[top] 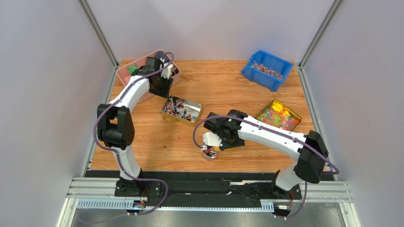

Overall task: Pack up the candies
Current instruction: Place the fake candies in the packing bottle.

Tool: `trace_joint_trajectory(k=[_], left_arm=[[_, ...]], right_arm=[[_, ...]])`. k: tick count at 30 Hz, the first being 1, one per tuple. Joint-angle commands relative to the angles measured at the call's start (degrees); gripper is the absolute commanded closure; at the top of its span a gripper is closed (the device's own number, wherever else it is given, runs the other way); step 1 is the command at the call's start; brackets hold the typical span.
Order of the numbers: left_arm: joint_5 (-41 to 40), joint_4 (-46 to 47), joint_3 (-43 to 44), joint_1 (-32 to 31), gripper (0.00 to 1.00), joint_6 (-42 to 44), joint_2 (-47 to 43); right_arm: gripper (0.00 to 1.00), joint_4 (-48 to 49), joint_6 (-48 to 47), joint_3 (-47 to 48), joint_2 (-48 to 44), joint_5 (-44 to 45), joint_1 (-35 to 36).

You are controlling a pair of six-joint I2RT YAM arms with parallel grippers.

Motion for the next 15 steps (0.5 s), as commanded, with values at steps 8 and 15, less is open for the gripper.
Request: trace_joint_trajectory(k=[8,15], left_arm=[[0.8,0.9,-1.4,1.1,0.43,0.9,-4.5],[1.2,1.5,-2.3,1.4,0.43,0.8,-5.1]], right_arm=[[1.00,-15.5,2.7,2.2,1.2,11.6,3.9],[1.00,-16.2,3.2,2.5,1.5,14.1,6.6]])
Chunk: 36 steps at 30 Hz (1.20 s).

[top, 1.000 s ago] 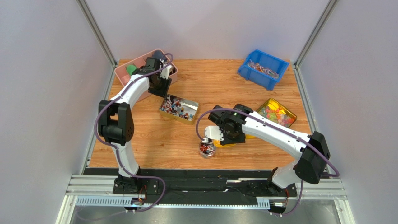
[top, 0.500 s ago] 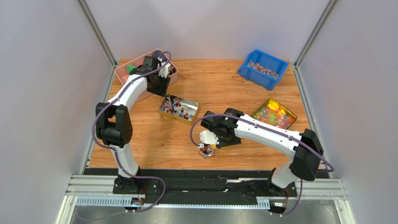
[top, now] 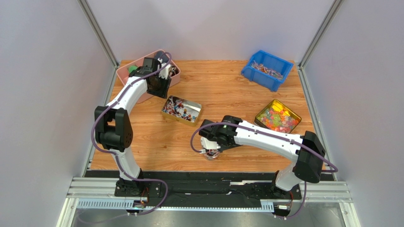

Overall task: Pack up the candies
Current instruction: Place the fake candies in the packing bottle.

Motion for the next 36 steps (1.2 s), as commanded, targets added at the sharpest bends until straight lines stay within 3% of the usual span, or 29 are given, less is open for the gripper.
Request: trace_joint_trajectory(k=[1,12,17,29,36], left_arm=[[0.9,1.5,-0.9,0.6,0.43,0.7,-3.2],[2.1,2.2,-2.5,1.8,0.43,0.7,-4.4],[3.3,2.2,-2.7,2.1,0.43,0.5,-5.8],[3.5,3.2,-6.2,2.8,0.43,1.4,-8.1],[4.0,3.2,-6.9,2.8,0.43,1.0,-8.5]], right_arm=[[1.00,-16.2,1.1,2.1,0.4,4.0,1.7],[1.00,-15.9,-0.2,8.0,0.2,4.8,0.8],[1.00,-16.9,-1.2,13.6,1.7,-0.2,-2.2],[1.00,-18.2,-0.3,3.9,-2.7,-0.3,-4.1],[1.00,-16.8,-0.7,-0.6,-5.6,-6.4,-5.6]])
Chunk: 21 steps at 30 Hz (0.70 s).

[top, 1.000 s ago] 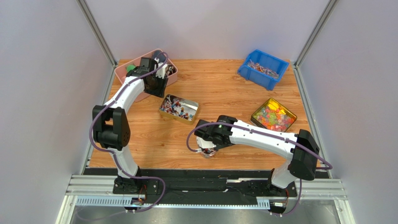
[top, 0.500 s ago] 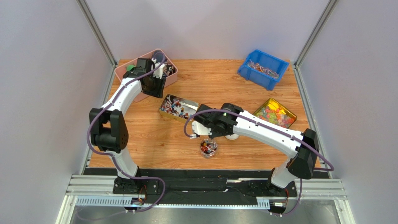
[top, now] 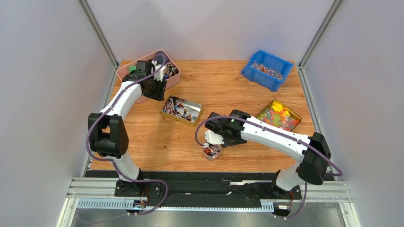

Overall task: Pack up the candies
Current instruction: Place the fake candies in the packing bottle, then place the spatula at the center of the board.

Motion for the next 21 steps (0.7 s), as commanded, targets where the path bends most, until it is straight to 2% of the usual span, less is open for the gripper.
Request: trace_joint_trajectory(k=[1,3,6,10,14,21], left_arm=[[1.0,1.3,-0.7,0.3,0.43,0.6,-2.5],[0.7,1.3,-0.9,0.4,0.43,0.6,-2.8],[0.7,1.3,-1.1,0.8,0.43,0.4,-3.3],[1.5,1.5,-0.9,1.8,0.43,-0.1,-4.0],[2.8,1.5,-1.4,3.2,0.36,-0.4,-4.9],[5.5,2.5,-5.1,6.0,0.28,0.4,-7.9]], right_arm=[[1.00,-16.7,-0.4,-1.3,-3.5,-3.8,-1.5],[1.00,-16.7,-0.5,-0.8,-3.7,-3.9,-1.6],[1.00,-14.9,-0.6,5.1,-2.4,-2.7,-2.6],[1.00,-7.6,-2.7,13.4,1.9,-0.8,-5.1],[1.00,0.5,-4.1,19.2,9.4,-0.2,-8.3],[1.00,6.4,3.6,41.3,29.6,-7.6,-18.7]])
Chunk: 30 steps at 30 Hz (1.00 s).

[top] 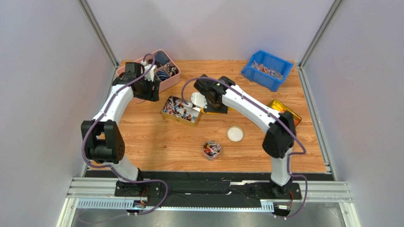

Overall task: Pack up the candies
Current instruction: Place the spatula at the center of the board.

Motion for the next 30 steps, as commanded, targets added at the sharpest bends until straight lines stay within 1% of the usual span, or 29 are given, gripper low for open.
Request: trace_joint_trajectory(k=[1,4,6,13,14,17,22,25,26,29,30], left_arm=[[2.7,1.8,-2.3,1.2,0.26,0.9,-4.3],[3.3,3.2,-4.2,1.3,0.23,1.5,-5.9],[3.9,3.3,-5.0,1.3,0.23,1.7,-6.5],[7.2,2.2,-5.2,1.3,0.20,4.6,-8.8],[7.5,1.9,-5.0,1.3,0.20,4.9,-9.0],[8.4,1.5,-5.2,1.3,0.20,6.0,-10.6],[13.2,-1.1,-5.0,1.3,0.20,9.0,-13.5],[15.9,-1.8,-6.2,1.3,0.20,10.3,-15.9],[16.6,-2.0,-6.9,1.3,0.20,10.7,-16.6],[17.3,-2.2,-8.4,1.3,0.20,11.7,-19.0],[17.4,-2.2,-8.8,1.3,0.20,11.8,-20.1]], right_arm=[[1.00,6.8,5.4,11.4,8.1,-4.6,-6.5],[1.00,10.3,7.5,14.1,12.1,-7.5,-10.0],[1.00,12.5,8.4,14.2,13.4,-10.1,-12.4],[1.00,19.1,11.0,6.9,14.9,-17.5,-17.7],[0.99,19.8,11.5,5.2,14.9,-19.8,-18.4],[0.96,22.0,12.1,2.3,14.6,-22.2,-19.6],[0.92,24.0,12.7,0.7,15.0,-24.7,-20.8],[0.88,24.3,13.1,0.1,15.8,-26.2,-21.3],[0.82,24.3,13.2,0.0,16.0,-26.5,-21.4],[0.75,24.4,13.2,-0.9,16.8,-26.6,-21.5],[0.74,24.6,13.3,-1.2,16.9,-26.7,-21.5]])
